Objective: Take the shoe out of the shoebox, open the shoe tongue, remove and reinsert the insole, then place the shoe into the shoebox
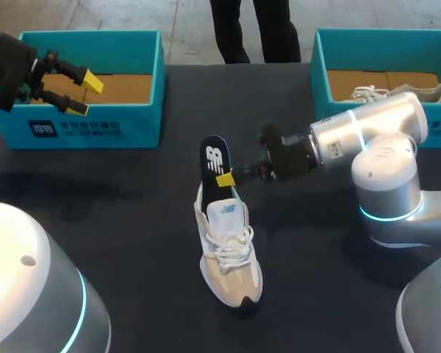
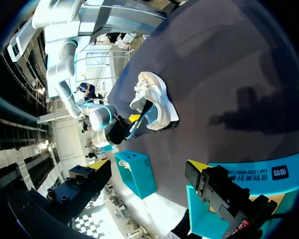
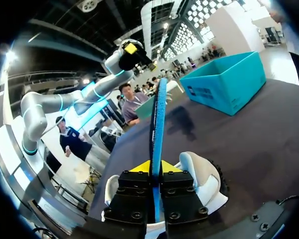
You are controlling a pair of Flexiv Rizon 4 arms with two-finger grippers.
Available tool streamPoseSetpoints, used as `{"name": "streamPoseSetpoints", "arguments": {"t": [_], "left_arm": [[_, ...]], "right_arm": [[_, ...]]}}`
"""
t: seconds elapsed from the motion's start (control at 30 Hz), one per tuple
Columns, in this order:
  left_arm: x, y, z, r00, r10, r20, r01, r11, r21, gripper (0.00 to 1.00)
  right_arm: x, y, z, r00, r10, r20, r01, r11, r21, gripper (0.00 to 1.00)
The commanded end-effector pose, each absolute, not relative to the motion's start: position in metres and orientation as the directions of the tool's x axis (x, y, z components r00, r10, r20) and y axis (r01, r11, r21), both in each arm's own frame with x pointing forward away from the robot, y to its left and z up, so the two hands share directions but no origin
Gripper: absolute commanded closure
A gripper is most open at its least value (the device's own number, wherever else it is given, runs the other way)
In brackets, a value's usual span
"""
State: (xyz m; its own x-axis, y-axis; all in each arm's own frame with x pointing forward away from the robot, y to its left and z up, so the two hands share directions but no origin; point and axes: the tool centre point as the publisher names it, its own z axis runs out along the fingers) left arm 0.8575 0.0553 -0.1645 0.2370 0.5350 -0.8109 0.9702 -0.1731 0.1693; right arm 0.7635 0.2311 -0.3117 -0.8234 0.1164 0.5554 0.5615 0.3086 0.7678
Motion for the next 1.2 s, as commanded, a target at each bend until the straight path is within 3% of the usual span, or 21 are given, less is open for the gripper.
{"name": "streamPoseSetpoints", "arguments": {"t": [0.03,0.5,1.2], "left_arm": [[0.857,0.055,-0.164,0.238,0.537,-0.810,0.970,-0.173,0.170,0.00],[0.857,0.055,-0.164,0.238,0.537,-0.810,0.970,-0.173,0.170,0.00],[0.857,0.055,-0.164,0.238,0.537,-0.810,0.970,-0.173,0.170,0.00]], "right_arm": [[0.762,0.235,-0.311,-0.825,0.118,0.553,0.559,0.313,0.767,1.00],[0.761,0.243,-0.321,-0.793,0.060,0.606,0.576,0.399,0.714,1.00],[0.744,0.237,-0.344,-0.733,0.059,0.677,0.635,0.416,0.651,1.00]]}}
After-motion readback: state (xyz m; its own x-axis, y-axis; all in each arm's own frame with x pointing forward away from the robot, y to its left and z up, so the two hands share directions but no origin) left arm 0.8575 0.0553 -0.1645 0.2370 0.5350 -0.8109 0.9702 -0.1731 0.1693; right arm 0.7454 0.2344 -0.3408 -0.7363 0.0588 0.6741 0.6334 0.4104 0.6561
